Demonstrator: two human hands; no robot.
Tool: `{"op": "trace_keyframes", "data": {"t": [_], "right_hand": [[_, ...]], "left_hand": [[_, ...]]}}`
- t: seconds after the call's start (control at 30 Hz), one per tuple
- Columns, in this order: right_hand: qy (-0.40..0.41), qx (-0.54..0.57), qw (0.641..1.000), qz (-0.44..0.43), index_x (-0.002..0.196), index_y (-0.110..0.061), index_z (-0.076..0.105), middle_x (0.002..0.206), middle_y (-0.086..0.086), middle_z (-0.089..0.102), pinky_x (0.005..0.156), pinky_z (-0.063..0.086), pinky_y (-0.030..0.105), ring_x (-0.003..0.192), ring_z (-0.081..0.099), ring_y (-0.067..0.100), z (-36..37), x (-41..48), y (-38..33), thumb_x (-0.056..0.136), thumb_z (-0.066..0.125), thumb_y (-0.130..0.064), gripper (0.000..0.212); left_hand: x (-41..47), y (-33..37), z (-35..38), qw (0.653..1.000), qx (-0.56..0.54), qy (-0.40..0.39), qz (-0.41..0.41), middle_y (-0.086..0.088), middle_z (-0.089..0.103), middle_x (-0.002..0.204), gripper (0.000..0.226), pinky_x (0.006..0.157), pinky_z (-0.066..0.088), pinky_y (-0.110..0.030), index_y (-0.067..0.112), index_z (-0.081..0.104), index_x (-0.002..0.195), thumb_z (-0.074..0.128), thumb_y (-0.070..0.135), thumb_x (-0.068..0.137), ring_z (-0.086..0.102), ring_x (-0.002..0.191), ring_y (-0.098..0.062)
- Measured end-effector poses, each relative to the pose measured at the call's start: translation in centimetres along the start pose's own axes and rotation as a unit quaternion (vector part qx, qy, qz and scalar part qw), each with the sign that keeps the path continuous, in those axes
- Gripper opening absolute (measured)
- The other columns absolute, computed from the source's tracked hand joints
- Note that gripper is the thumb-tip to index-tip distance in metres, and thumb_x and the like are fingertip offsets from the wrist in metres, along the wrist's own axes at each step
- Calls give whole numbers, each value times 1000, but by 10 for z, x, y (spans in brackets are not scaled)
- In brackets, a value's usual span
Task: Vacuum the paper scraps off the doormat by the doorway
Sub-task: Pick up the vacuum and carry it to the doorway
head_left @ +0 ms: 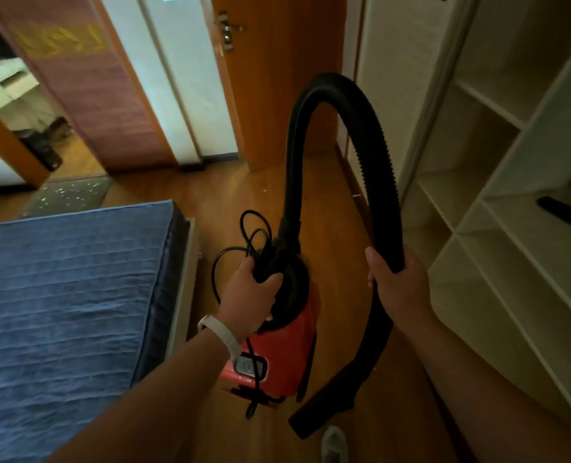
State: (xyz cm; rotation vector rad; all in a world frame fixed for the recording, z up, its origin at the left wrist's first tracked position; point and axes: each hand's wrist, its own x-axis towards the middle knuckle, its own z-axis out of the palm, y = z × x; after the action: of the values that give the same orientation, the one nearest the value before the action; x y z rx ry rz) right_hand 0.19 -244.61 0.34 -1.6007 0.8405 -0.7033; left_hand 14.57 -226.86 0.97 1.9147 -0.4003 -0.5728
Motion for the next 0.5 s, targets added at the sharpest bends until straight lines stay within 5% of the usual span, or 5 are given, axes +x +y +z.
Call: {"op": "trace_keyframes", "data": {"t": [0.27,0.5], "right_hand": [[-74,-12,996,-42,79,-20,61,71,9,62,50,48,17,57,58,8,67,87,-20,90,69,-39,22],[-76,-37,996,-40,82,-20,62,75,12,65,57,51,28,60,59,13,143,165,-19,88,68,-42,24]], "left_hand": [[78,6,-30,996,-22,79,-37,-4,57,58,12,38,41,-25,16,56,102,63,13,93,52,35,-12],[182,-12,-71,996,-15,71,-49,-6,59,59,13,39,42,-26,15,57,103,64,16,92,51,35,-14]]}}
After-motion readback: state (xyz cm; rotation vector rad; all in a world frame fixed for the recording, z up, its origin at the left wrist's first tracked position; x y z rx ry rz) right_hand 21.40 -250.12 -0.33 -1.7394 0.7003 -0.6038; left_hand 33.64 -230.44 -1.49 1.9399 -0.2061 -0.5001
